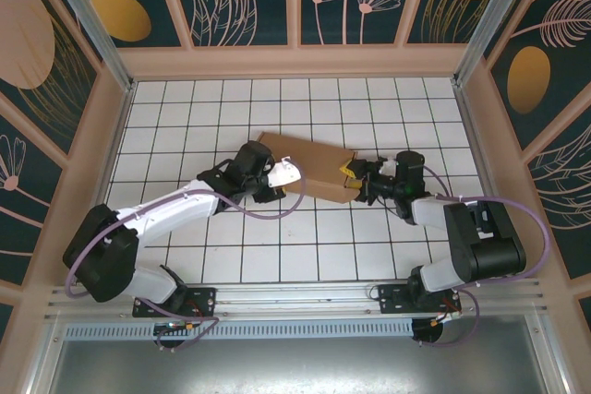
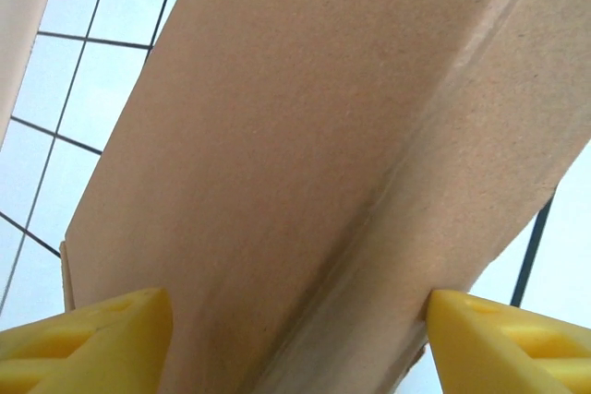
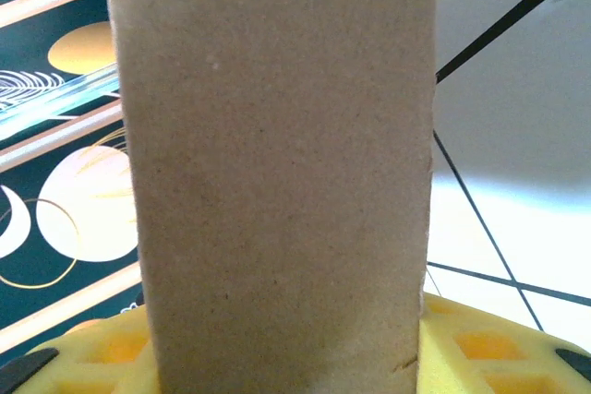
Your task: Fold the paper box
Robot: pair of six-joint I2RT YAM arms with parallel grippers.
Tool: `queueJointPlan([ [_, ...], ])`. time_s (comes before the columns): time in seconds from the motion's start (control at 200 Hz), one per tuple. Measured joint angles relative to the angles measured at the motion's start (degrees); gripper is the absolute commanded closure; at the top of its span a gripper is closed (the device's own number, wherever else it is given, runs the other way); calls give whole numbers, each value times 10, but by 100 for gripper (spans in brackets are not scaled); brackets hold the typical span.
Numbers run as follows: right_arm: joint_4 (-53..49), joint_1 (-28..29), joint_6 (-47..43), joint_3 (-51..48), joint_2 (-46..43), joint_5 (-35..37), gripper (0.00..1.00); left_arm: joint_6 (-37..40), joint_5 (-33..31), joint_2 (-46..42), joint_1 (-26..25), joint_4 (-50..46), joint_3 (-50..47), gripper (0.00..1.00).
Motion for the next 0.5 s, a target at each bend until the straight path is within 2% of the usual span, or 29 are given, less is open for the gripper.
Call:
queueJointPlan([
  [0.5, 101, 5, 107, -31, 0, 10, 57, 124, -17, 43, -5, -27, 58, 30],
])
